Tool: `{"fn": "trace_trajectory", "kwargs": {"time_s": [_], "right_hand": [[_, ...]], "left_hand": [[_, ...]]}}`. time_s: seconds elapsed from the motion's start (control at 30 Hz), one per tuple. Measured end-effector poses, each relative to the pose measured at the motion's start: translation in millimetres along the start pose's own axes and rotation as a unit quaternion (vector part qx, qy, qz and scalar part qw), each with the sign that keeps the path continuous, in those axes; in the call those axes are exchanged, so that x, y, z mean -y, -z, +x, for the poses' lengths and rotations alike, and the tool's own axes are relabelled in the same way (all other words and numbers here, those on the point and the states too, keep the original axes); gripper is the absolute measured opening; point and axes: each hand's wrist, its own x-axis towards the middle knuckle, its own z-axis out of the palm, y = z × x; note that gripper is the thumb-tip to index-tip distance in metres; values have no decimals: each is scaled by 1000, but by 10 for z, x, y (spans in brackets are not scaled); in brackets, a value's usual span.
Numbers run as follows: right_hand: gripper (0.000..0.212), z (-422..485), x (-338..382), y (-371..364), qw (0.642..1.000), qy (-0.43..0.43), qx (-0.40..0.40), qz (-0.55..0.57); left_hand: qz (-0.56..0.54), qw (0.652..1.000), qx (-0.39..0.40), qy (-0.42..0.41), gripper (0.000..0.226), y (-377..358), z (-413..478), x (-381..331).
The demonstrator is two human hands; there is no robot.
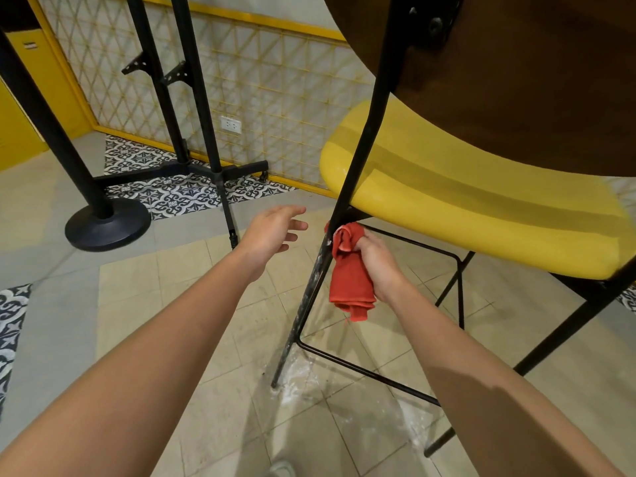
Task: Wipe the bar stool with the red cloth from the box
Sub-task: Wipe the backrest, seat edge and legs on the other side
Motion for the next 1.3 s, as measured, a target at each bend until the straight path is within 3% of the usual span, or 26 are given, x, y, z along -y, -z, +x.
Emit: {"fn": "trace_trajectory", "kwargs": {"time_s": [0.17, 0.3, 0.5, 0.67, 0.73, 0.97, 1.07, 1.2, 1.3], "right_hand": [[36, 49, -67, -9, 994, 17, 35, -102], [31, 33, -36, 17, 1000, 3, 10, 14], [23, -174, -287, 59, 986, -9, 44, -160], [13, -352, -412, -63, 998, -14, 21, -51], [11, -406, -425, -134, 999, -3, 41, -32], [29, -476, -282, -109, 993, 3, 113, -17], [27, -426, -106, -25, 997, 19, 60, -35], [22, -302, -3, 47, 999, 8, -21, 23], [27, -246, 42, 37, 998, 18, -48, 30]], "left_hand": [[12, 1000, 7, 4, 30, -35, 46, 90], [9, 1000, 9, 4, 30, -54, 40, 110], [14, 1000, -14, -3, 21, -109, -99, 232], [56, 996, 55, 35, 39, -245, -416, 534], [24, 996, 81, 39, 45, -306, -539, 603], [-108, 994, 5, -18, 30, -378, -570, 590], [-109, 991, -54, -59, 21, -360, -466, 514], [-118, 987, -98, -51, 21, -280, -297, 339], [-35, 990, -97, -91, 27, -334, -252, 255]]}}
